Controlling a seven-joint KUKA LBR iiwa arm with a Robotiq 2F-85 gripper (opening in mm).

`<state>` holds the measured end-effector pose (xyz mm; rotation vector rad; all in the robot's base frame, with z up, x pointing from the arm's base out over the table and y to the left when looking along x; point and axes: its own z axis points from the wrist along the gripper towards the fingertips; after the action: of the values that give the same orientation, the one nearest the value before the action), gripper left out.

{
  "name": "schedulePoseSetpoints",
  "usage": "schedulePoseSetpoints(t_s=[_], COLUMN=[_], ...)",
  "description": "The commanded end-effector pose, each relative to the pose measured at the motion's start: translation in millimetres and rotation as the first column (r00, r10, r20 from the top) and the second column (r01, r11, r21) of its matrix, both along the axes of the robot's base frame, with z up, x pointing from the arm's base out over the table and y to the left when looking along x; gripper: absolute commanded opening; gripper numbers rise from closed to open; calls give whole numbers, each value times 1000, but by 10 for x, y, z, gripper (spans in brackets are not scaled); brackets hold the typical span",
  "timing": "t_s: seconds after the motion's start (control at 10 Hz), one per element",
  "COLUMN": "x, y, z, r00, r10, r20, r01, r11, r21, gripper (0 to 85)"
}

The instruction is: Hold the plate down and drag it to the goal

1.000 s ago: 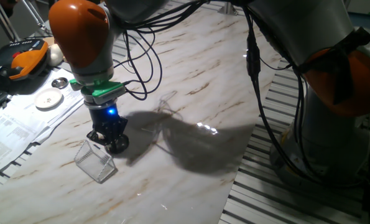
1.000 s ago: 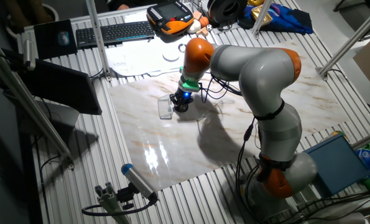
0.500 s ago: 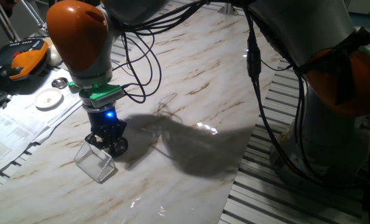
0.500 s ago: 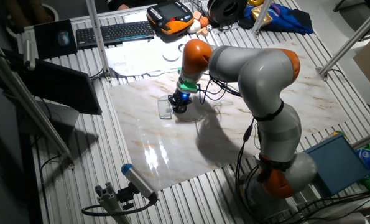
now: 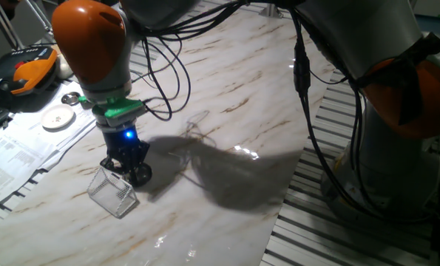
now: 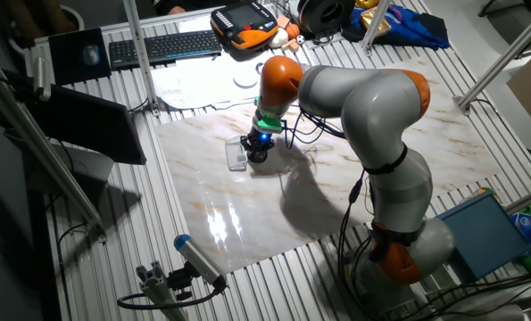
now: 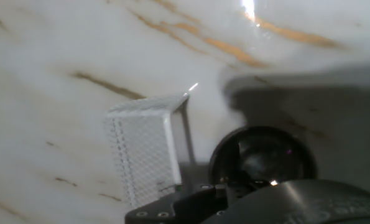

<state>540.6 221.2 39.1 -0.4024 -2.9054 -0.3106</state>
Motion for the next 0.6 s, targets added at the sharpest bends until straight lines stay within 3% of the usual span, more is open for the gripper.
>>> schedulePoseSetpoints(t_s=[0.0,0.3,0.4,0.5], x=[23,70,64,46], y=[-108,-524,-605,-649], z=[30,38,41,49], r00=[1000,997,996,995], r10=[15,78,94,103], r20=[-6,6,3,-7], r01=[-15,-78,-94,-103], r11=[1000,997,995,994], r21=[-5,-30,-28,-46], gripper=[0,0,0,0])
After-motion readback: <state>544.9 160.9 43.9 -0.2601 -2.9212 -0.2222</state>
